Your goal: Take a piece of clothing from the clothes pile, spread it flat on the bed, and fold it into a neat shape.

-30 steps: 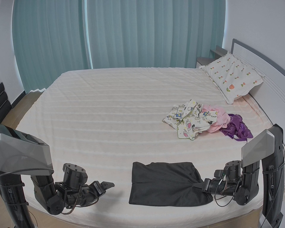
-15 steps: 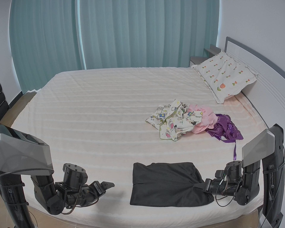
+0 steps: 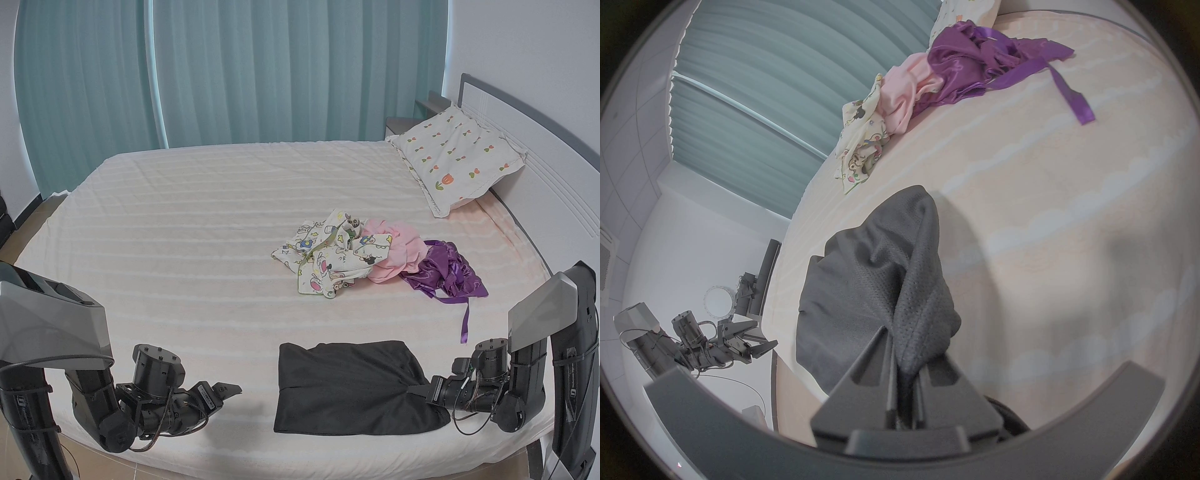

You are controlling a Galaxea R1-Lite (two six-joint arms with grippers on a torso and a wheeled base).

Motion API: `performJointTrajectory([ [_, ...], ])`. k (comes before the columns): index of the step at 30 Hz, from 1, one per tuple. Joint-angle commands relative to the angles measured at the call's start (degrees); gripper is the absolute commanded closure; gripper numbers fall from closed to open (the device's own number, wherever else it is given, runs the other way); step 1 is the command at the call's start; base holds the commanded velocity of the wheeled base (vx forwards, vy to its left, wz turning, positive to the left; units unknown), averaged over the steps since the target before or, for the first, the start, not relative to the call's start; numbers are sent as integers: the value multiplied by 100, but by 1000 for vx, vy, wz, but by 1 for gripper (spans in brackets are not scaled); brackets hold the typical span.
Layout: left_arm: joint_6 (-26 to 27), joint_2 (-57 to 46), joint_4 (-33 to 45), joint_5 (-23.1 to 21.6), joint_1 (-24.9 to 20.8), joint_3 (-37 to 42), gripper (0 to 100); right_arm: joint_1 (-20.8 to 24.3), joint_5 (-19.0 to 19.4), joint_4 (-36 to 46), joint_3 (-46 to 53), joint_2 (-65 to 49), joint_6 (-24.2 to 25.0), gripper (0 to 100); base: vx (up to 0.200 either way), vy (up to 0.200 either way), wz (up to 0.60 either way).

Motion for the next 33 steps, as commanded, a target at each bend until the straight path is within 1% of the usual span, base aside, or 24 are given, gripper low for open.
performJointTrajectory([
  [1, -2, -1, -2, 0, 1, 9, 0, 9, -6, -67, -3, 28, -8, 100, 0, 0, 0],
  [3, -10, -1, -2, 0, 1, 9, 0, 18, -14, -67, -12, 2, 1, 100, 0, 0, 0],
  [4, -10, -1, -2, 0, 1, 9, 0, 35, -41, -67, 6, -16, -8, 0, 0, 0, 0],
  [8, -10, -10, -11, 0, 1, 44, 0, 114, -181, -67, 129, -60, -43, 0, 0, 0, 0],
  [11, -10, 8, -142, 0, 1, 88, 0, -79, -401, -67, 23, -148, -8, 0, 0, 0, 0],
  [12, -2, 26, -204, 0, 1, 115, 0, -158, -392, -67, -38, -200, 10, 0, 0, 0, 0],
  [14, -2, 26, -204, 0, 1, 115, 0, -158, -392, -67, -38, -200, 10, 0, 0, 0, 0],
  [15, 7, 122, -415, 18, 1, 150, 0, -387, -419, -58, -355, -192, 45, 0, 0, 0, 0],
  [17, 7, 166, -503, 79, -8, 176, 0, -501, -427, -58, -557, -60, 142, 0, 0, 0, 0],
  [18, 7, 175, -529, 79, -8, 185, 0, -501, -427, -58, -583, -33, 168, 0, 0, 0, 0],
  [19, 7, 237, -599, 132, -52, 194, 0, -492, -427, -58, -733, 90, 344, 0, 0, 0, 0],
  [20, 7, 263, -635, 150, -61, 194, 0, -466, -436, -32, -812, 142, 397, 0, 0, 0, 0],
  [24, 7, 351, -784, 246, -87, 202, 0, -220, -454, 3, -1014, 283, 485, 0, 0, 0, 0],
  [27, 16, 360, -793, 255, -105, 211, 0, -70, -463, 12, -952, 265, 590, 0, 0, 0, 0],
  [28, 16, 360, -793, 255, -105, 211, 0, -44, -471, 12, -944, 257, 599, 100, 0, 0, 0],
  [33, 16, 360, -793, 255, -105, 211, 0, -35, -779, 30, -873, 230, 608, 100, 0, 0, 0],
])
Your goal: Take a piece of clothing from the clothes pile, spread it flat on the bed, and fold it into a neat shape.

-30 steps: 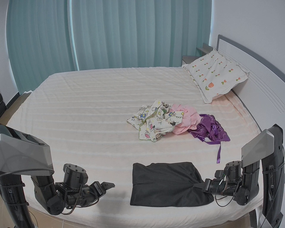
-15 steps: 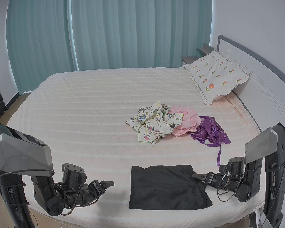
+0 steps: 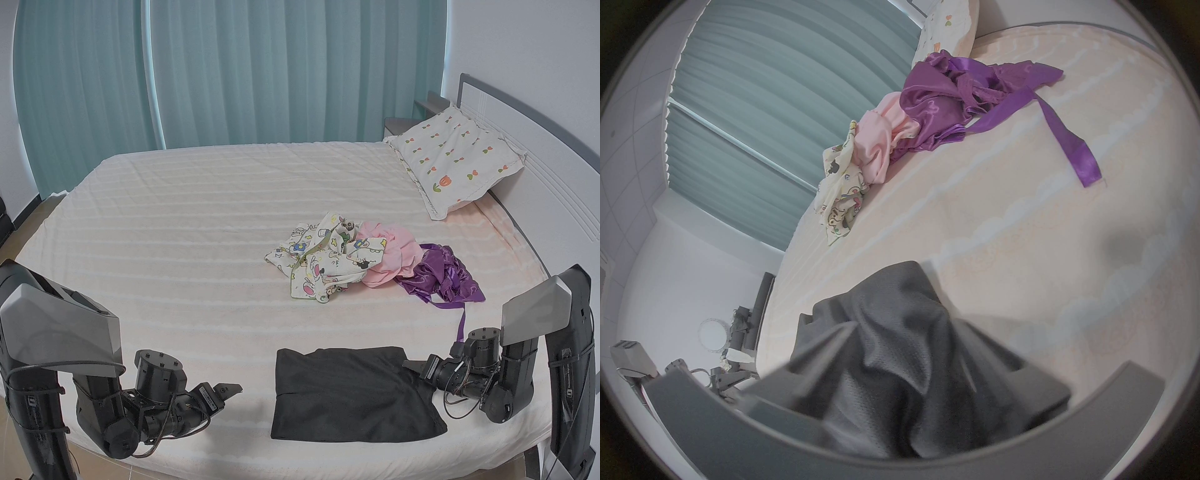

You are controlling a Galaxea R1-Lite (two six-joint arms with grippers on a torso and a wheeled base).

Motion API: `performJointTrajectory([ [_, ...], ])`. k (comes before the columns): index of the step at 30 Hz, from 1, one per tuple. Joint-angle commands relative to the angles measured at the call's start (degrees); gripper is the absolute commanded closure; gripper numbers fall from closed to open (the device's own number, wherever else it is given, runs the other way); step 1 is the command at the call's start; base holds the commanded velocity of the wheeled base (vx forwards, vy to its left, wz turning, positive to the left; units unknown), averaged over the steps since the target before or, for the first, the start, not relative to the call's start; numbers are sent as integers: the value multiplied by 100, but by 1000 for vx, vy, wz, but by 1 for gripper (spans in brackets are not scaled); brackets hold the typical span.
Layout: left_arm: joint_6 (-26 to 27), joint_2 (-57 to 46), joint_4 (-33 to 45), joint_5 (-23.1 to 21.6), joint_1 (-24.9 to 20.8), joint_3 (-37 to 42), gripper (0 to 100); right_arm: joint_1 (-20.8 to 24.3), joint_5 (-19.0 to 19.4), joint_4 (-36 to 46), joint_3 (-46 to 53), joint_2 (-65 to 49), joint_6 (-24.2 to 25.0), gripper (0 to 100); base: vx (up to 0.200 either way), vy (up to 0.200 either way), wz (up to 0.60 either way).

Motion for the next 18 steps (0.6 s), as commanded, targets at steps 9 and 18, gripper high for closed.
performJointTrajectory([
  [9, -2, 38, -2, 3, -4, 3, 0, -141, -254, -83, -56, -366, 543, 100, 0, 0, 0],
  [18, -2, 47, -2, 3, -4, 3, 0, -299, -298, -74, -48, -401, 543, 100, 0, 0, 0],
])
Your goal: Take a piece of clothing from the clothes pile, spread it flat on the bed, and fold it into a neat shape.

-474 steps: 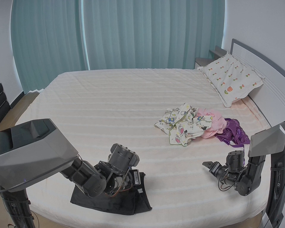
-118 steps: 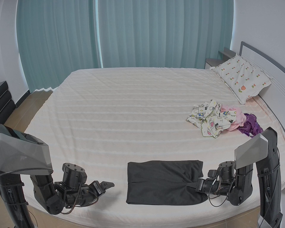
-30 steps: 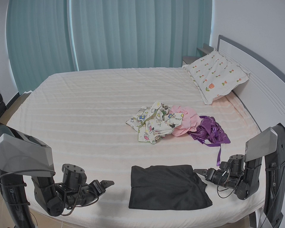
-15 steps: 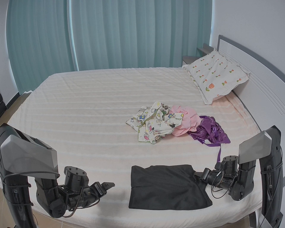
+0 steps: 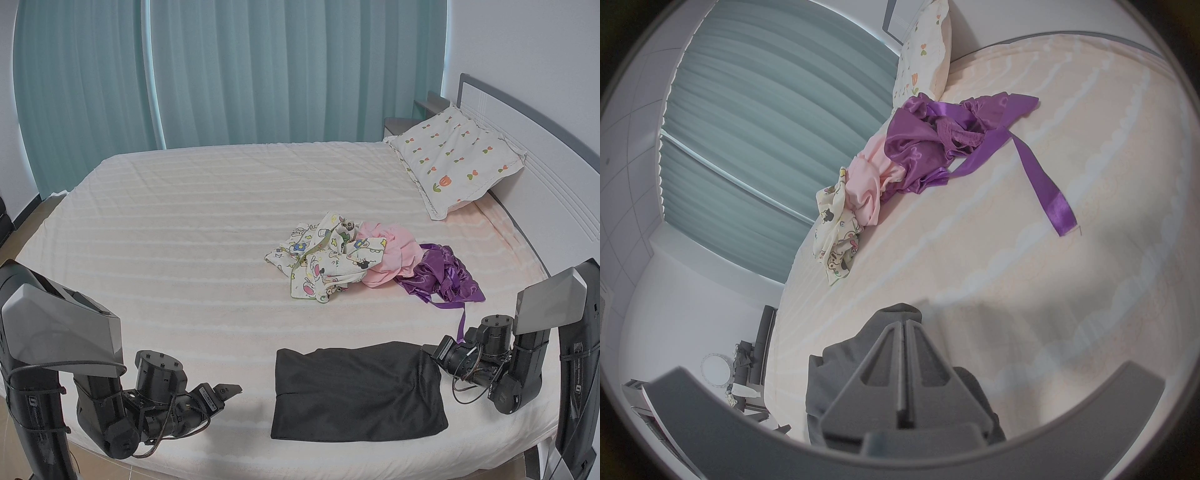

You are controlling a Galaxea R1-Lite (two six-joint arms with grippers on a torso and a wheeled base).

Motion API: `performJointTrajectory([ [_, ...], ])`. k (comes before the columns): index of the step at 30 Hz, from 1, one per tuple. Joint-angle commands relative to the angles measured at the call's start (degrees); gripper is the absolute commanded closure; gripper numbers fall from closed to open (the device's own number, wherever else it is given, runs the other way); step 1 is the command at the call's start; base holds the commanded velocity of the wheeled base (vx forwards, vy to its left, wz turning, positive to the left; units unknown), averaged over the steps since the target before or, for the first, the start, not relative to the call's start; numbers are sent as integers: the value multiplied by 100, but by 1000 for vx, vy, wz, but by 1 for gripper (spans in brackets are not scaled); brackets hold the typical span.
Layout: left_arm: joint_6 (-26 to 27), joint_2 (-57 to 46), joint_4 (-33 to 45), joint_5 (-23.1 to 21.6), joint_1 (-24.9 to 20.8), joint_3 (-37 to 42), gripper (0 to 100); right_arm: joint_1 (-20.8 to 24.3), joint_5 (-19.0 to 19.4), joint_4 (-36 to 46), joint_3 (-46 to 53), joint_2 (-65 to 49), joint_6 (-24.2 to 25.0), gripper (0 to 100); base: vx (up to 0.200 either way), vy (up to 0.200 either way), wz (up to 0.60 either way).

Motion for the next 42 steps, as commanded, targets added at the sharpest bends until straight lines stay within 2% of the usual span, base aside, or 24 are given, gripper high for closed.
performJointTrajectory([
  [1, -2, 14, 1, 0, -1, 0, 0, -49, -6, -41, -1, -8, -17, 100, 0, 0, 0],
  [3, 6, 22, 1, 0, -1, 0, 0, -84, -23, -41, -1, 1, -35, 100, 0, 0, 0],
  [4, 6, 31, -8, 9, -1, 0, 0, -137, -32, -41, -28, 27, -43, 0, 0, 0, 0],
  [11, 6, 49, -8, 88, -10, -8, 0, -287, -32, 135, -36, 44, -166, 0, 0, 0, 0],
  [14, -2, 40, -8, 88, -10, -8, 0, -295, 12, 153, 324, -79, -571, 0, 0, 0, 0],
  [15, -2, 40, -8, 88, -10, -8, 0, -295, 12, 153, 324, -79, -571, 0, 0, 0, 0],
  [17, -11, 40, -8, 88, -10, -8, 0, -260, 109, 135, 807, -158, -1019, 0, 0, 0, 0],
  [19, -11, 40, -8, 88, -10, -8, 0, -208, 144, 144, 966, -219, -1151, 0, 0, 0, 0],
  [27, -11, 40, -8, 97, -27, -8, 0, -128, 214, -67, 1836, -96, -1125, 0, -150, 0, 0],
  [31, -11, 49, -8, 97, -45, -8, 0, -120, 232, -67, 2099, -17, -1168, 0, 0, 0, 0],
  [39, 6, 49, -8, 97, -45, -8, 0, 118, 240, -76, 1932, 159, -1168, 0, 0, 0, 0],
  [40, 6, 49, -8, 97, -45, -8, 0, 170, 232, -76, 1906, 168, -1160, 100, 0, 0, 0],
  [42, 6, 49, -8, 97, -45, -8, 0, 197, 223, -76, 1897, 176, -1160, 100, 0, 0, 0],
])
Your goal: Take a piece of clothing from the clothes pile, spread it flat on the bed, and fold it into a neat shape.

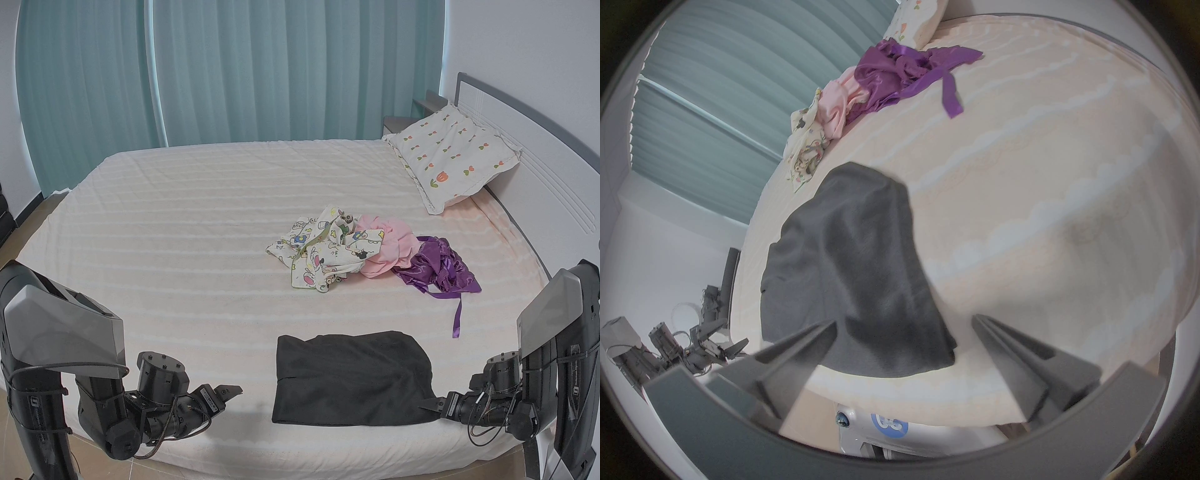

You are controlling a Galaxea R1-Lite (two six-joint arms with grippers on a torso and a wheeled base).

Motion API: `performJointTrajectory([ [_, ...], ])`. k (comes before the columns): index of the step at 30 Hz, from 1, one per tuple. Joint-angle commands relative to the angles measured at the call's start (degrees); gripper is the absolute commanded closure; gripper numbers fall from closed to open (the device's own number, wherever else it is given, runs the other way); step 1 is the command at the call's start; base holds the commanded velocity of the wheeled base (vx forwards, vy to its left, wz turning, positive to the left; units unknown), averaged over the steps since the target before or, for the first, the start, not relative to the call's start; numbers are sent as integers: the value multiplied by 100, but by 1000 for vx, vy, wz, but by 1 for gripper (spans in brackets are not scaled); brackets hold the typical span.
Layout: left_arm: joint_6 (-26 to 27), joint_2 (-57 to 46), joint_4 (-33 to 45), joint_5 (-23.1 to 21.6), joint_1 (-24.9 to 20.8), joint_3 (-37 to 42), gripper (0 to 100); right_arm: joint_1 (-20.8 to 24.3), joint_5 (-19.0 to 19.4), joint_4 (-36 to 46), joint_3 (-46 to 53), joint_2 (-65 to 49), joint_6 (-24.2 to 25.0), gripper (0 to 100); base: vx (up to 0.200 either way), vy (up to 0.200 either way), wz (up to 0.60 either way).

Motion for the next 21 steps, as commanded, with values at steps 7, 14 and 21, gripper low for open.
performJointTrajectory([
  [7, 0, 11, -2, -2, -2, -1, 0, -101, -16, -81, 310, -45, -46, 100, 0, 0, 0],
  [14, 0, 11, -2, -2, -2, -1, 0, -453, -8, -63, 433, -150, -345, 100, 0, 0, 0],
  [21, -8, 20, -2, 16, -2, -10, 0, -479, -16, 7, 433, -150, -371, 100, 0, 0, 0],
])
